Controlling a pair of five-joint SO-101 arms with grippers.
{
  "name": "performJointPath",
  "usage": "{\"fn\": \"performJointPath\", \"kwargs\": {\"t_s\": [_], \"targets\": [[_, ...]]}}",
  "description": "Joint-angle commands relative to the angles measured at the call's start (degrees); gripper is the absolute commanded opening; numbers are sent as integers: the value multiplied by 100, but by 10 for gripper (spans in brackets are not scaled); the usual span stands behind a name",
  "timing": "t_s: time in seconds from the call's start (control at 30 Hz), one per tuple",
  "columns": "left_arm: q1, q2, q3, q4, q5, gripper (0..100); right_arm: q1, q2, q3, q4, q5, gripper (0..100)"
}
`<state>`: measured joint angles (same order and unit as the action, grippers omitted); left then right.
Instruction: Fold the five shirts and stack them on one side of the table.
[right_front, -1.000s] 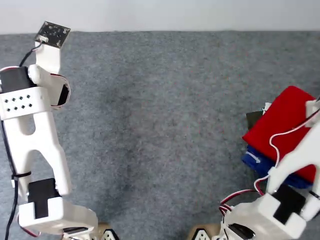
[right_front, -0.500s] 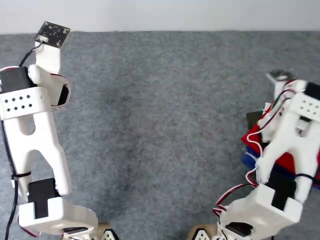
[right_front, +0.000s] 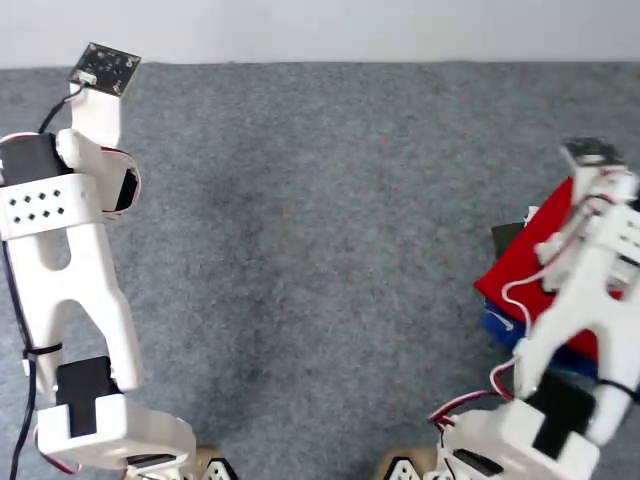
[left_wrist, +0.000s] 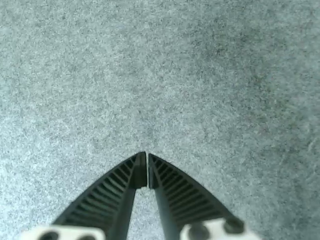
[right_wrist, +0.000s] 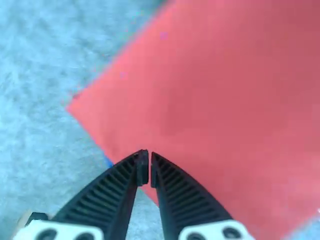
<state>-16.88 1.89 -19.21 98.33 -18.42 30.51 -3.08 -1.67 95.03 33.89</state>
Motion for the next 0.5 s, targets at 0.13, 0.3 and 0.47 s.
{"fn": "performJointPath", "kwargs": {"t_s": [0.13, 0.3, 0.47], "targets": [[-18, -88, -233, 35, -79, 13, 1385, -4, 88, -92, 1442, 9], [-18, -88, -233, 18, -79, 13, 1842, 505, 484, -435, 1688, 9], [-18, -88, -233, 9, -88, 13, 1807, 242, 343, -716, 1662, 9]]}}
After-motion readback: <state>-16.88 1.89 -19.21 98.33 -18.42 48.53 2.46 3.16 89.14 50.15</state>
